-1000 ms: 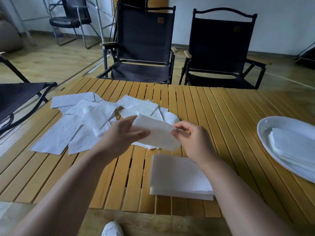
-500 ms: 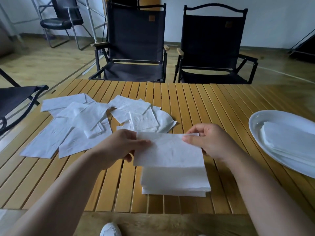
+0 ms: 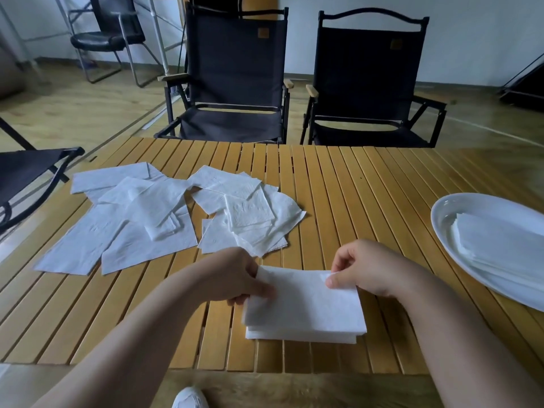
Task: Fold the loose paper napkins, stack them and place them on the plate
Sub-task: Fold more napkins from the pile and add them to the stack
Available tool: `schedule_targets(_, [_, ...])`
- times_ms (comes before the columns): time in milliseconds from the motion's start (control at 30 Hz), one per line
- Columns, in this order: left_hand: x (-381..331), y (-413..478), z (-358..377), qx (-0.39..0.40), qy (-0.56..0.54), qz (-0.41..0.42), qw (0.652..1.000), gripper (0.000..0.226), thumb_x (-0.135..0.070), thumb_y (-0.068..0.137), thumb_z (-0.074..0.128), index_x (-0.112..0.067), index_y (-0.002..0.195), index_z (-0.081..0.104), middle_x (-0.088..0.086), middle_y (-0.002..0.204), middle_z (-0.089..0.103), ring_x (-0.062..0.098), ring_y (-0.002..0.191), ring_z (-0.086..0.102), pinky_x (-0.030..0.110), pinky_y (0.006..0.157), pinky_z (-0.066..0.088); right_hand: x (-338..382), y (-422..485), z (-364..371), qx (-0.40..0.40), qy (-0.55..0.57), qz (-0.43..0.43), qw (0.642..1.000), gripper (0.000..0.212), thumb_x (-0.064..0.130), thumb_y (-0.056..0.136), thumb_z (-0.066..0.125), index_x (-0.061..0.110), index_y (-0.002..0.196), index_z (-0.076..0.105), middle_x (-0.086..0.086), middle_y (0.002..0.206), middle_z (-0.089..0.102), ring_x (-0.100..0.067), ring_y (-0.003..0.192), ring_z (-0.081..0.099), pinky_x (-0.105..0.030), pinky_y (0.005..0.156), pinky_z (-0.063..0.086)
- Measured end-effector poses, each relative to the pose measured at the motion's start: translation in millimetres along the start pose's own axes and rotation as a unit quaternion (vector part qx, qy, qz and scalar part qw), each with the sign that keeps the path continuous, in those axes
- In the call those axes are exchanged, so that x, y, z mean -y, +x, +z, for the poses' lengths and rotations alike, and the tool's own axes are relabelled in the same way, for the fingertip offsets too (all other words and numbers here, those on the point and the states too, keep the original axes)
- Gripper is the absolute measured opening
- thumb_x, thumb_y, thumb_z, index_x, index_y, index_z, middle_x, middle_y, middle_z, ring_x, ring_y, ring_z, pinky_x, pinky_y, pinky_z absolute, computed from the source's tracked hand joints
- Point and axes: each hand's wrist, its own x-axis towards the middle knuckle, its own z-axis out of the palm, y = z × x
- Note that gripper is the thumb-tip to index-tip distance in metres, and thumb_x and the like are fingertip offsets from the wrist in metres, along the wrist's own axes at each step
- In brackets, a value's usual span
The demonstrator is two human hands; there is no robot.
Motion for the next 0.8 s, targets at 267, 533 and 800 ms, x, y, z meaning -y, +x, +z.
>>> schedule_targets(267, [5,-10,-19,-0.223,0.049,-0.073,0.971,0.037,-0.059,0.082,0.068,-0.023,0.089,0.063,-0.001,0.095,0.066,0.013,0.081,0.059,0.030,0.073,0.053,38,5,9,-0.125,0.053,-0.079,0.988,0.066,0.048,0.081,0.077,0.039,0.138,0.045,0.015,0.144,0.042,-0.012,0.129,0.046,-0.028,0.087,0.039])
schedule_targets(533, [72,-20,-99,-0.206,0.109,-0.159,0.959,0.130,-0.067,0.067,0.075,-0.039,0.153,-0.018,0.010,0.158,-0.034,0.035,0.142,-0.035,0.059,0.118,-0.008,162,88,47,-0.034,-0.128,-0.142,0.981,0.121,0.081,0.069,0.066,0.048,0.153,-0.014,0.011,0.159,-0.036,-0.032,0.151,-0.023,-0.068,0.116,0.004])
schedule_targets(800, [190,15,-138,-0.173,0.177,-0.185,0.951,0.133,-0.107,0.033,0.041,-0.061,0.139,-0.026,-0.007,0.153,-0.043,0.039,0.140,-0.037,0.083,0.102,-0.006,180,175,65,0.033,-0.199,-0.091,0.975,0.128,0.096,0.055,0.055,0.054,0.148,-0.022,0.013,0.152,-0.046,-0.038,0.143,-0.037,-0.078,0.110,-0.004])
